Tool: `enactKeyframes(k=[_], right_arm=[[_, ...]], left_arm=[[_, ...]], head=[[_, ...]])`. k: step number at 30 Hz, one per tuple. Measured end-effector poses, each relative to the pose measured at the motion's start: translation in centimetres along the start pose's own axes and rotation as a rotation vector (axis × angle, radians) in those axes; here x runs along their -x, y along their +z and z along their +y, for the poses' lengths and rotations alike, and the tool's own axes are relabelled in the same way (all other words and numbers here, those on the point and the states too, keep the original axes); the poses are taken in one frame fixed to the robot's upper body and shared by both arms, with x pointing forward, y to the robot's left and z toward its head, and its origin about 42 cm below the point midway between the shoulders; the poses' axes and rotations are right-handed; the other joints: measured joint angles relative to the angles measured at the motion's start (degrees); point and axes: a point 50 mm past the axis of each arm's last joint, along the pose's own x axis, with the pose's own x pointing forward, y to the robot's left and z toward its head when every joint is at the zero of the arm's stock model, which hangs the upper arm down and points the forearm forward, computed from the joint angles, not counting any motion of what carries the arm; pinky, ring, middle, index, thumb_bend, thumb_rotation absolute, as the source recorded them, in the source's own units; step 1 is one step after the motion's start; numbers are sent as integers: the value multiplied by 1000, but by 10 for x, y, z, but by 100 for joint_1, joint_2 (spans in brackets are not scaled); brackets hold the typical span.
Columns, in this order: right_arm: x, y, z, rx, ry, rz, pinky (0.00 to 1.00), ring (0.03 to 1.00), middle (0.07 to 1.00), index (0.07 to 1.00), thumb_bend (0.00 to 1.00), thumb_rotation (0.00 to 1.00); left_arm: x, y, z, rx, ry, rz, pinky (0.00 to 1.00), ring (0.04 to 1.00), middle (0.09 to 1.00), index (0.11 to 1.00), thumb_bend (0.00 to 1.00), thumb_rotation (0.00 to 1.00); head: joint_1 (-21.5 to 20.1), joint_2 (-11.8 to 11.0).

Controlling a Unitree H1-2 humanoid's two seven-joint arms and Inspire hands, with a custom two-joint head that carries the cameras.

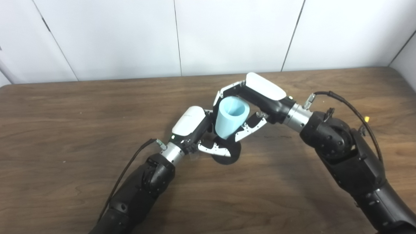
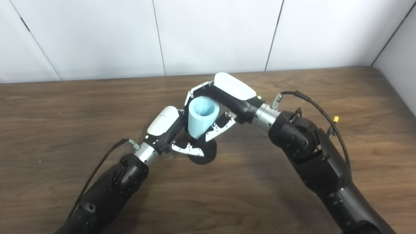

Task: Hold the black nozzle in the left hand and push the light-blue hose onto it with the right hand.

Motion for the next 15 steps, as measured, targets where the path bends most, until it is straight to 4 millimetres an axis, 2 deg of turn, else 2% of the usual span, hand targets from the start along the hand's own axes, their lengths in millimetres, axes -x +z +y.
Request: enactKeyframes(k=[9, 15], right_arm=[[-1, 0, 2, 6, 2, -1, 346, 399, 507, 491, 518, 0], [-7, 3, 1, -39, 64, 117, 370, 406, 487, 500, 519, 0]], left_arm=[[2, 0, 0, 1, 3, 4, 306, 373, 440, 526, 498, 0], [3, 0, 0, 2, 3, 6, 311, 376, 447, 530, 498, 0]], head=[[-26, 26], [-26, 35]])
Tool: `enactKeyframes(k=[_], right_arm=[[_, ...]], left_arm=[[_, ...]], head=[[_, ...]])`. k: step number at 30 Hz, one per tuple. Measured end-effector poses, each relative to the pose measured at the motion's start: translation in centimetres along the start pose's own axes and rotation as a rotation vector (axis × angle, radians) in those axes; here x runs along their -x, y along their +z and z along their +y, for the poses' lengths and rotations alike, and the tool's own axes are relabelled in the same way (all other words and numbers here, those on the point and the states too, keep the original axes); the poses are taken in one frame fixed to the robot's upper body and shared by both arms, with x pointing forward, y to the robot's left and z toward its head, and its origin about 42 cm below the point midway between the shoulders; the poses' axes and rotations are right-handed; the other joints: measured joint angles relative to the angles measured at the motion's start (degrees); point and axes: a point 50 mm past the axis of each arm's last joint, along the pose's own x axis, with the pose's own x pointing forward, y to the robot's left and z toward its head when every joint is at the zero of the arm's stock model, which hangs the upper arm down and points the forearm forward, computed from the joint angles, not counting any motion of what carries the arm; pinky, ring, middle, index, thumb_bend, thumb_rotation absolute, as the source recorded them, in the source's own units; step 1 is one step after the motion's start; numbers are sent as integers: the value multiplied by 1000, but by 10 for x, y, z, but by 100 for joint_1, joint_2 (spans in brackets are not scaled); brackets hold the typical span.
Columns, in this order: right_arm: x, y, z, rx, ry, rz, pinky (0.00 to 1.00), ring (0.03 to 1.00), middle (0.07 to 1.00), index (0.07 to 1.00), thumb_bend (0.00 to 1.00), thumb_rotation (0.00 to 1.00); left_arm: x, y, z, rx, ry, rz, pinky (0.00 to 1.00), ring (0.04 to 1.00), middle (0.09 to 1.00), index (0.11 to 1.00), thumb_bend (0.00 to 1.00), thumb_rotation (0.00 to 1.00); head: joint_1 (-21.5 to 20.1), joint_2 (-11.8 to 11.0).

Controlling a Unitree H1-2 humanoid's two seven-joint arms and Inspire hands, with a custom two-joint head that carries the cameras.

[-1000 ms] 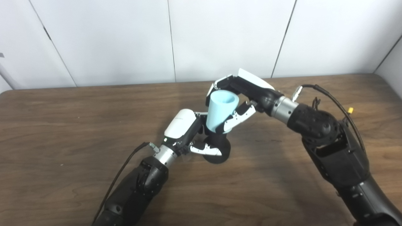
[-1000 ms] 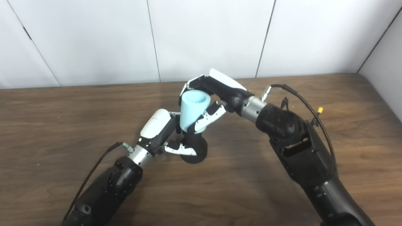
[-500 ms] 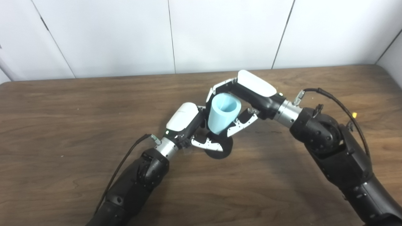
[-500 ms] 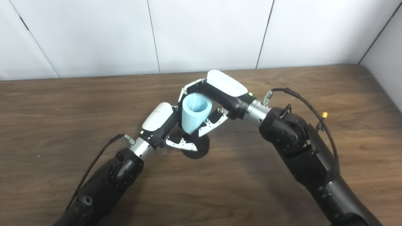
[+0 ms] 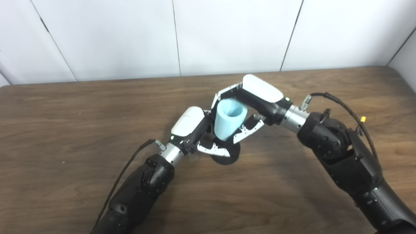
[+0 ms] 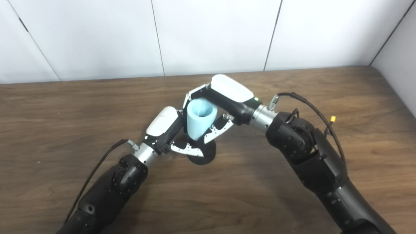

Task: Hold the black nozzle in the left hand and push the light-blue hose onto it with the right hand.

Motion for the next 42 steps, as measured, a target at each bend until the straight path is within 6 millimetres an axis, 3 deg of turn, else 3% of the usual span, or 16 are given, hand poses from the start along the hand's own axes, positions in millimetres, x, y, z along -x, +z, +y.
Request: enactKeyframes(k=[8, 21, 33, 42], right_arm=[[-13, 15, -6, -16, 85, 169, 363, 399, 479, 500, 519, 0], [-12, 14, -2, -18, 100, 169, 367, 403, 481, 506, 518, 0], [8, 4, 28, 85, -60, 12, 304, 371, 487, 516, 515, 0], [12, 0, 35, 115, -106, -47, 310, 375, 497, 515, 514, 0]], left_arm=[[4, -2, 0, 11, 0, 18, 315, 373, 440, 514, 500, 0], [8, 0, 0, 16, 8, 43, 322, 379, 447, 510, 501, 0], [8, 1, 0, 16, 3, 40, 332, 387, 453, 509, 502, 0], [8, 1, 0, 25, -1, 41, 345, 391, 453, 511, 502, 0]], head=[[0, 61], [35, 141], [18, 132], [9, 141]])
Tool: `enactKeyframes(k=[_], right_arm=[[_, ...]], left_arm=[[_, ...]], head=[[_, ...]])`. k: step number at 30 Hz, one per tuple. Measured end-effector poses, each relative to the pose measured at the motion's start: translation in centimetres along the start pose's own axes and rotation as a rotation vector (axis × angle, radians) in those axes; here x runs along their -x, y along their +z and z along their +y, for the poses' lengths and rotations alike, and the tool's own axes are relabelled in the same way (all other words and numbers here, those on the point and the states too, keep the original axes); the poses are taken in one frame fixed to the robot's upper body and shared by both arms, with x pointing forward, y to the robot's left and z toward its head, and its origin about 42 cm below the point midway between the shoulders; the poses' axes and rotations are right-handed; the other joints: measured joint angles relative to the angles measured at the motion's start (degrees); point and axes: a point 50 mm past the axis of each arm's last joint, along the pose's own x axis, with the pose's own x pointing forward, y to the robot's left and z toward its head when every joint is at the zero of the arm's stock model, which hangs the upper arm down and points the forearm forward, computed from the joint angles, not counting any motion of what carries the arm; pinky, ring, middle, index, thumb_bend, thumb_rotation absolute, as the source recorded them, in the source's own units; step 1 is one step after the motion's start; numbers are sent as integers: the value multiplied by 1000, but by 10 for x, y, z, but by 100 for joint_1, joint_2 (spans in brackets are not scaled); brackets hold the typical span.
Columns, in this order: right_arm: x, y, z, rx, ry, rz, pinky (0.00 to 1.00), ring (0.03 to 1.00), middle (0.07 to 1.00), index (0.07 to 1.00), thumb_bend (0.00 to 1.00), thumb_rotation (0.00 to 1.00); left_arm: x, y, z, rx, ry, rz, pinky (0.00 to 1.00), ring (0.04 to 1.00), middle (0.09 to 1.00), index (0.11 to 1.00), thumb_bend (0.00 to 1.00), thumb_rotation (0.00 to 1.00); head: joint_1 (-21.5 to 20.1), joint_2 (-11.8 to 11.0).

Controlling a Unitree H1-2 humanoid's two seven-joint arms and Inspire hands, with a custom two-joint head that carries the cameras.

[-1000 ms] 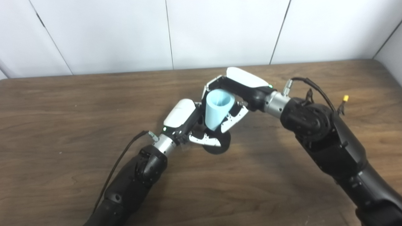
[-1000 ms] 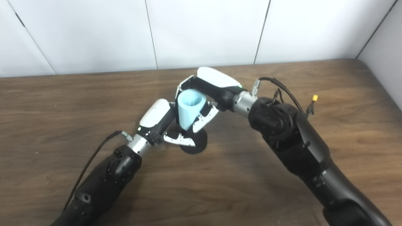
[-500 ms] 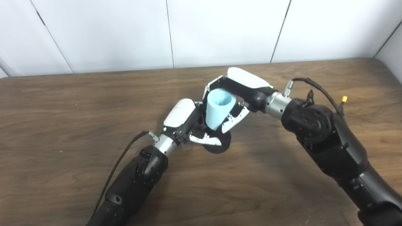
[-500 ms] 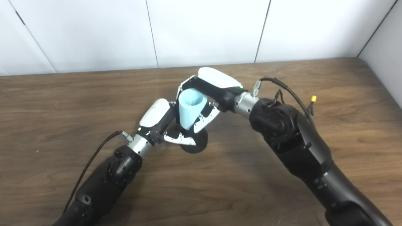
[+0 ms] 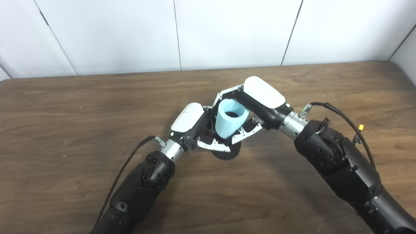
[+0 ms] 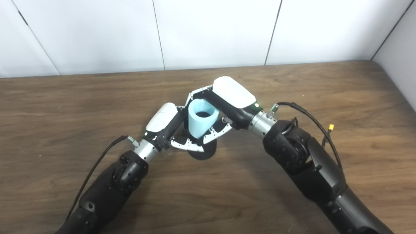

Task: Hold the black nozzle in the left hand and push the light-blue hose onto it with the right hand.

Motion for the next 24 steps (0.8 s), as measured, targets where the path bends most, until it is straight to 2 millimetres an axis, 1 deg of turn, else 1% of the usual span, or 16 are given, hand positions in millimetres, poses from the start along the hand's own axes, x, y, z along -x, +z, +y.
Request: enactKeyframes(k=[7, 12, 16, 18, 24], right_arm=[[-2, -2, 0, 7, 4, -16, 306, 378, 494, 514, 515, 0], [-7, -2, -5, 12, 22, 18, 330, 384, 498, 499, 517, 0], [-11, 2, -9, 13, 58, 48, 341, 389, 504, 491, 517, 0], [-14, 4, -11, 20, 82, 61, 329, 378, 491, 497, 517, 0], [-25, 8, -17, 44, 157, 92, 330, 379, 485, 498, 518, 0]], left_arm=[[0, 0, 0, 0, 0, 1, 349, 397, 462, 507, 503, 0], [-1, 0, 1, 0, 4, -1, 351, 397, 459, 509, 503, 0], [-1, 0, 2, -1, 7, -1, 351, 399, 458, 509, 503, 0], [-1, 0, 2, -1, 7, -1, 352, 400, 457, 509, 503, 0], [-1, 0, 3, 0, 12, 4, 331, 382, 452, 508, 502, 0]], head=[[18, 9], [18, 9], [-9, 26], [-9, 26], [17, 44]])
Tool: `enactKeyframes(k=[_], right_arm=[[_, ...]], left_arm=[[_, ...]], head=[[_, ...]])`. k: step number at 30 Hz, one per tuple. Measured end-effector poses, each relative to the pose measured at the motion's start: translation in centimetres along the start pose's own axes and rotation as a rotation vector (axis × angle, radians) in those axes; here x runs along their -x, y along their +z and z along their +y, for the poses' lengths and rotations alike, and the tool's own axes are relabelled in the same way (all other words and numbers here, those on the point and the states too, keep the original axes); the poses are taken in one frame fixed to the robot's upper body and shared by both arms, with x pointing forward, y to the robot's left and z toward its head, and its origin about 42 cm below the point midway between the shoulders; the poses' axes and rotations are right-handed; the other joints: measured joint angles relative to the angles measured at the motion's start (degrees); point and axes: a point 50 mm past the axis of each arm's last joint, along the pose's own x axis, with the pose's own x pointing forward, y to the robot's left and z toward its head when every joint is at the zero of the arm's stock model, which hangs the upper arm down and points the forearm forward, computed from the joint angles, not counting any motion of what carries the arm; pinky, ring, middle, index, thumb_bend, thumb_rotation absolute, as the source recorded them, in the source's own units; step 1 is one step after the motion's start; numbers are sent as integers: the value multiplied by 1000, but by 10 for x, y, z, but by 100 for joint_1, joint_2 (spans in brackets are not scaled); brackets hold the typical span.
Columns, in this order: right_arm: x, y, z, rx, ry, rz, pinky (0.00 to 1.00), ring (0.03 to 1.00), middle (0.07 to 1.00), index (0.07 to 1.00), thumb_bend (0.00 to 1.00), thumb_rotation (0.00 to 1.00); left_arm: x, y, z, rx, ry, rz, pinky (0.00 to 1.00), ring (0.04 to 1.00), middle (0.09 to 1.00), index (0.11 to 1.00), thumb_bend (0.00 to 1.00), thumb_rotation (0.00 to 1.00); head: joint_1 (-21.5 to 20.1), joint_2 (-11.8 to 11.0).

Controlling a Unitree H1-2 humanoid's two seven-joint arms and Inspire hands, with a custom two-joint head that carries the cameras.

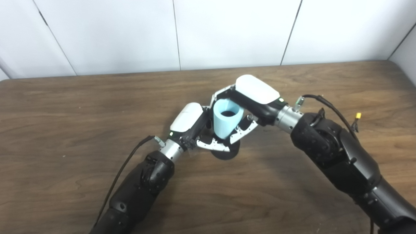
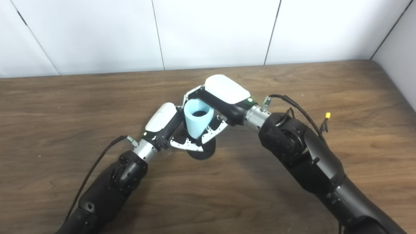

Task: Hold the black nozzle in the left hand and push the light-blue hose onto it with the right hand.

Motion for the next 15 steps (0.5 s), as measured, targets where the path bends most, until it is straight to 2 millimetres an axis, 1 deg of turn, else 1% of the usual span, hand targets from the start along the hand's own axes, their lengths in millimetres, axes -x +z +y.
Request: enactKeyframes(k=[6, 15], right_arm=[[-5, 2, -4, 5, 39, 22, 337, 392, 491, 496, 519, 0], [-4, 5, -4, 22, 50, 43, 339, 384, 492, 500, 517, 0]], left_arm=[[0, -1, 0, 0, 7, 8, 332, 385, 456, 506, 502, 0], [1, -1, 0, 0, 6, 9, 349, 392, 459, 507, 502, 0]], head=[[9, 9], [18, 26]])
